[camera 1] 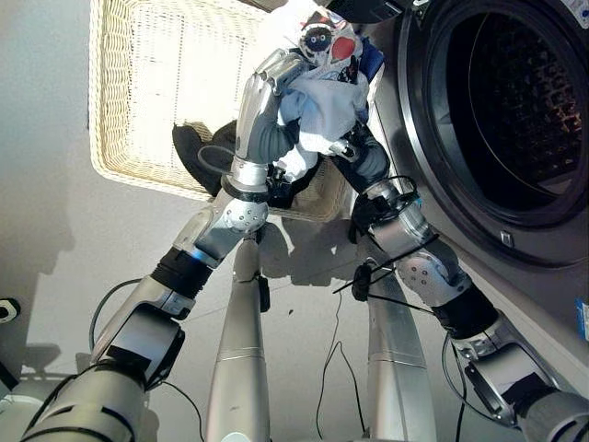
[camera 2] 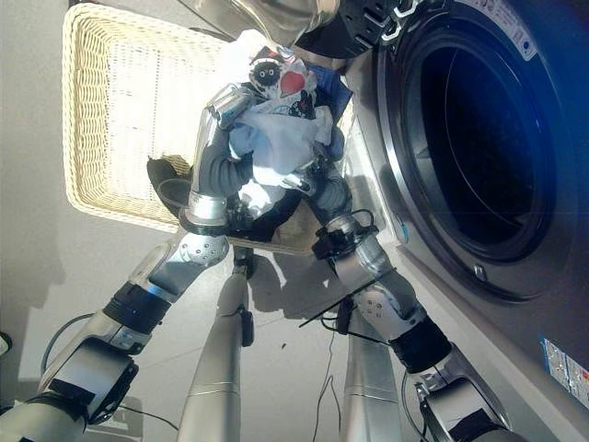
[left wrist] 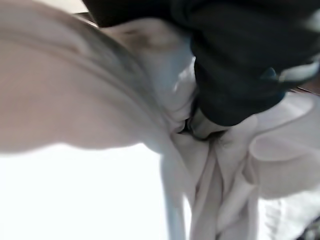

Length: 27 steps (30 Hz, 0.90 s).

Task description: Put the clothes into the washing machine.

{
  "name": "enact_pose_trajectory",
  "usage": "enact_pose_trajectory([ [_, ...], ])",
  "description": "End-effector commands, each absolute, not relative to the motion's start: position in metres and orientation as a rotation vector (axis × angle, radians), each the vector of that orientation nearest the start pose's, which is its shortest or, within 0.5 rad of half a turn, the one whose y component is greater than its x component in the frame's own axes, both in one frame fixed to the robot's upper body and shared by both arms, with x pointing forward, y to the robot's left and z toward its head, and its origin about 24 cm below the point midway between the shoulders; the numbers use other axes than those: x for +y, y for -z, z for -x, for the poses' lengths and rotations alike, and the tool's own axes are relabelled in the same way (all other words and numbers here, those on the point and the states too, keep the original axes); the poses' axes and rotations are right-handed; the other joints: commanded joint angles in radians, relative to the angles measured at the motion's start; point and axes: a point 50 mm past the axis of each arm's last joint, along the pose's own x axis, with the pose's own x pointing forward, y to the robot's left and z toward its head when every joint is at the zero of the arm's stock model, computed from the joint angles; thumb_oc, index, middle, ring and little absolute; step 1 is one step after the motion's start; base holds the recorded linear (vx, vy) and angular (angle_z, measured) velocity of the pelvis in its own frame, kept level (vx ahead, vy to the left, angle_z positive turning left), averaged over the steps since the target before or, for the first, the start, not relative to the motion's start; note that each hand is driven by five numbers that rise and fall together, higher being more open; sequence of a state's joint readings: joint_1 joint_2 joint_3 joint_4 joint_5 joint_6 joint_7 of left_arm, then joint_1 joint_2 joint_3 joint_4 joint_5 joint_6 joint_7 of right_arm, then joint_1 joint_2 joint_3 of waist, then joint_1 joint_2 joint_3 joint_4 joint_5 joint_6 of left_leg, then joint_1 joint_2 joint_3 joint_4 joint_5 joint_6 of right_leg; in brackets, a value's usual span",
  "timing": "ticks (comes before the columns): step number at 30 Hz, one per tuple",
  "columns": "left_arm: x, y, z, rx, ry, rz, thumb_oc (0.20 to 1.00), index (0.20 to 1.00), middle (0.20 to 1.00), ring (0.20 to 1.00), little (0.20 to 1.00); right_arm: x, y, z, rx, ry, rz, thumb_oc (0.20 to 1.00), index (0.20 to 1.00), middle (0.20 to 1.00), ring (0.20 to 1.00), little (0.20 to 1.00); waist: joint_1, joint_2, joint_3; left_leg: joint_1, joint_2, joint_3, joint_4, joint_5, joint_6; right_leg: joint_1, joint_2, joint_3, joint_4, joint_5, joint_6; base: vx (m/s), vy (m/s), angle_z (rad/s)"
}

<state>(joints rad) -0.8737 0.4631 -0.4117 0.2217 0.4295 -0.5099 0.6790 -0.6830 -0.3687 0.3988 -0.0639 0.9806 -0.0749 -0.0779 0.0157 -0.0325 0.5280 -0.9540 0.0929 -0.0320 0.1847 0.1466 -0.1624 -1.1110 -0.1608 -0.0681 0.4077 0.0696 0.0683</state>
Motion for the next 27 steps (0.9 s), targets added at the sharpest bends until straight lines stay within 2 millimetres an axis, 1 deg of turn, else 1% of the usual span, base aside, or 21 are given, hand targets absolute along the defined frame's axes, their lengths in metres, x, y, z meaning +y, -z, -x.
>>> enact_pose_trajectory([
  [1, 0.070, -0.287, -0.277, -1.534, 0.146, -0.426, 0.200, 0.200, 0.200, 0.200, 0.200, -0.059, -0.252, -0.283, -0.548, -0.842, -0.580, 1.000, 1.000, 1.000, 1.000, 1.000, -0.011, 0.020, -0.008, -0.026, -0.124, -0.015, 0.047, -0.016, 0.078, 0.063, 0.051, -0.101, -0.101, 0.091, 0.087, 0.00, 0.000, 0.00],
  [2, 0.069, -0.286, -0.276, -1.532, 0.156, -0.423, 0.200, 0.200, 0.200, 0.200, 0.200, -0.059, -0.252, -0.283, -0.551, -0.841, -0.581, 1.000, 1.000, 1.000, 1.000, 1.000, -0.011, 0.020, -0.008, -0.027, -0.124, -0.015, 0.047, -0.016, 0.078, 0.063, 0.051, -0.101, -0.101, 0.091, 0.088, 0.00, 0.000, 0.00],
  [3, 0.068, -0.285, -0.276, -1.529, 0.176, -0.422, 0.200, 0.200, 0.200, 0.200, 0.200, -0.060, -0.252, -0.283, -0.555, -0.841, -0.587, 0.733, 0.733, 0.733, 0.733, 0.733, -0.010, 0.020, -0.008, -0.027, -0.125, -0.015, 0.047, -0.015, 0.078, 0.063, 0.051, -0.102, -0.102, 0.092, 0.088, 0.00, 0.000, 0.00],
  [4, 0.066, -0.285, -0.275, -1.525, 0.195, -0.422, 0.200, 0.200, 0.200, 0.200, 0.200, -0.060, -0.252, -0.283, -0.555, -0.848, -0.601, 0.322, 0.322, 0.322, 0.322, 0.322, -0.011, 0.020, -0.008, -0.027, -0.125, -0.015, 0.047, -0.015, 0.079, 0.063, 0.051, -0.102, -0.103, 0.093, 0.089, 0.00, 0.000, 0.00],
  [5, 0.064, -0.284, -0.273, -1.518, 0.222, -0.413, 0.200, 0.200, 0.200, 0.200, 0.200, -0.061, -0.252, -0.282, -0.560, -0.856, -0.622, 0.200, 0.200, 0.200, 0.200, 0.200, -0.012, 0.020, -0.008, -0.027, -0.127, -0.015, 0.047, -0.015, 0.079, 0.062, 0.052, -0.102, -0.104, 0.095, 0.089, 0.00, 0.000, 0.00],
  [16, 0.056, -0.276, -0.265, -1.483, 0.358, -0.338, 0.200, 0.200, 0.200, 0.200, 0.200, -0.064, -0.252, -0.280, -0.577, -0.865, -0.686, 0.200, 0.200, 0.200, 0.200, 0.200, -0.015, 0.021, -0.008, -0.030, -0.130, -0.012, 0.044, -0.015, 0.084, 0.058, 0.051, -0.101, -0.114, 0.104, 0.092, 0.00, 0.000, 0.00],
  [17, 0.052, -0.274, -0.262, -1.485, 0.390, -0.334, 0.200, 0.200, 0.200, 0.200, 0.200, -0.064, -0.251, -0.280, -0.580, -0.858, -0.699, 0.200, 0.200, 0.200, 0.200, 0.200, -0.016, 0.023, -0.008, -0.031, -0.132, -0.012, 0.043, -0.014, 0.085, 0.057, 0.052, -0.099, -0.116, 0.106, 0.092, 0.00, 0.000, 0.00],
  [21, 0.049, -0.272, -0.259, -1.487, 0.413, -0.334, 0.200, 0.200, 0.200, 0.200, 0.200, -0.065, -0.250, -0.280, -0.585, -0.863, -0.712, 0.200, 0.200, 0.200, 0.200, 0.200, -0.017, 0.022, -0.008, -0.033, -0.133, -0.009, 0.044, -0.013, 0.086, 0.057, 0.054, -0.099, -0.118, 0.107, 0.092, 0.00, 0.000, 0.00],
  [26, 0.049, -0.272, -0.260, -1.480, 0.400, -0.323, 0.200, 0.200, 0.200, 0.200, 0.200, -0.067, -0.250, -0.280, -0.589, -0.860, -0.723, 0.200, 0.200, 0.200, 0.200, 0.200, -0.018, 0.020, -0.008, -0.034, -0.133, -0.009, 0.046, -0.013, 0.086, 0.057, 0.054, -0.099, -0.117, 0.108, 0.093, 0.00, 0.000, 0.00],
  [27, 0.049, -0.272, -0.260, -1.471, 0.394, -0.319, 0.388, 0.388, 0.388, 0.388, 0.388, -0.067, -0.250, -0.280, -0.591, -0.856, -0.726, 0.200, 0.200, 0.200, 0.200, 0.200, -0.017, 0.020, -0.008, -0.033, -0.134, -0.010, 0.047, -0.013, 0.086, 0.059, 0.054, -0.100, -0.119, 0.108, 0.093, 0.00, 0.000, 0.00],
])
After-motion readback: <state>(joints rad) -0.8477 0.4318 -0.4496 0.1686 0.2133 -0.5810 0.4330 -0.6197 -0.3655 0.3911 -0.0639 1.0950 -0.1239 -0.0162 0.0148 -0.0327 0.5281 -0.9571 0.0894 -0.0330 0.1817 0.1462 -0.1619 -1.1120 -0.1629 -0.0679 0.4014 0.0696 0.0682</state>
